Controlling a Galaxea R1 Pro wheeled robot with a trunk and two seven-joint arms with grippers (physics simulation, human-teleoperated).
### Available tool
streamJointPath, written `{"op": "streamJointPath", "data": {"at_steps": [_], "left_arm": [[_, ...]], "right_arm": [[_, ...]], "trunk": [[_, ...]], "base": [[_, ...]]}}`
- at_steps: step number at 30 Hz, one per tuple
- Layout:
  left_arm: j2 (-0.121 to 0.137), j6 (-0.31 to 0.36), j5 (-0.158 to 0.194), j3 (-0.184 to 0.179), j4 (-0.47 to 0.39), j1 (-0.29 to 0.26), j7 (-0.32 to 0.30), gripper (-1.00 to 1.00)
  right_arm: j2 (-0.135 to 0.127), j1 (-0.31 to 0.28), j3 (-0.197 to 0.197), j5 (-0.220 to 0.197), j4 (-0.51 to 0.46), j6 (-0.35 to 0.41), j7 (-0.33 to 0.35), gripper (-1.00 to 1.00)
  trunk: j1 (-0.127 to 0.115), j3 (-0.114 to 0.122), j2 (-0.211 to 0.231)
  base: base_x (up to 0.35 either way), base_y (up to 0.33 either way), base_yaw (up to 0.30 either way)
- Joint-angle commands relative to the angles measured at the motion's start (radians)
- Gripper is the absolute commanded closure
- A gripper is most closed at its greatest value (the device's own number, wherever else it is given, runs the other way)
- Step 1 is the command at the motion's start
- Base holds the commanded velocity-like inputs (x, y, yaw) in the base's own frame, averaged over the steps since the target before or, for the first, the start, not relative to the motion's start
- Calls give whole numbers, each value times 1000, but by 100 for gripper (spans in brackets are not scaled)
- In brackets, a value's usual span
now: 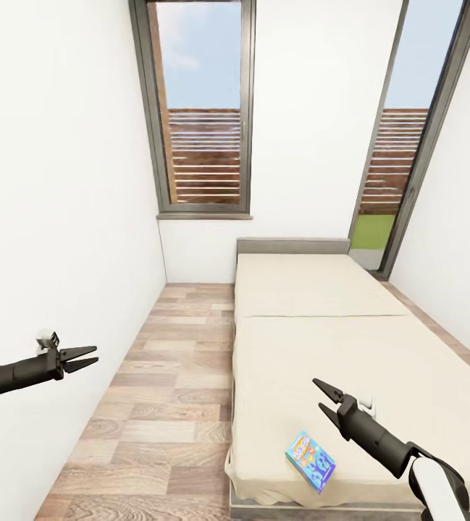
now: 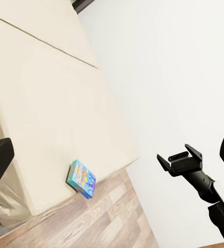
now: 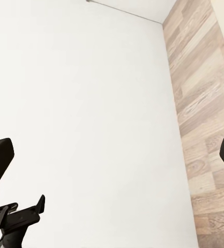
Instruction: Put all the toys in the child's room - the three board games (two on the bed and one on the table), the two jigsaw puzzles on the table, and the tennis ball on the table - inside the toy box on the table in the child's room.
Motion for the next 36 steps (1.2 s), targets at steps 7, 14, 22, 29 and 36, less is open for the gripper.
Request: {"op": "streamJointPath", "data": {"at_steps": [7, 14, 22, 29, 36], "left_arm": [[0, 10, -1, 3, 0, -1, -6, -100], [0, 10, -1, 3, 0, -1, -4, -100], [1, 20, -2, 4, 0, -1, -3, -100], [1, 22, -2, 8, 0, -1, -1, -100], [5, 59, -2, 8, -4, -1, -2, -100]], "right_arm": [[2, -1, 0, 3, 1, 3, 4, -100], [1, -1, 0, 3, 1, 2, 4, -100], [1, -1, 0, 4, 1, 1, 4, -100], [1, -1, -2, 4, 2, 0, 4, -100], [0, -1, -3, 4, 2, 1, 4, -100]], "trunk": [[27, -23, -50], [54, -45, -99], [84, -70, -155], [111, -92, -204], [138, -114, -253]], "base": [[0, 0, 0], [0, 0, 0], [0, 0, 0], [0, 0, 0], [0, 0, 0]]}}
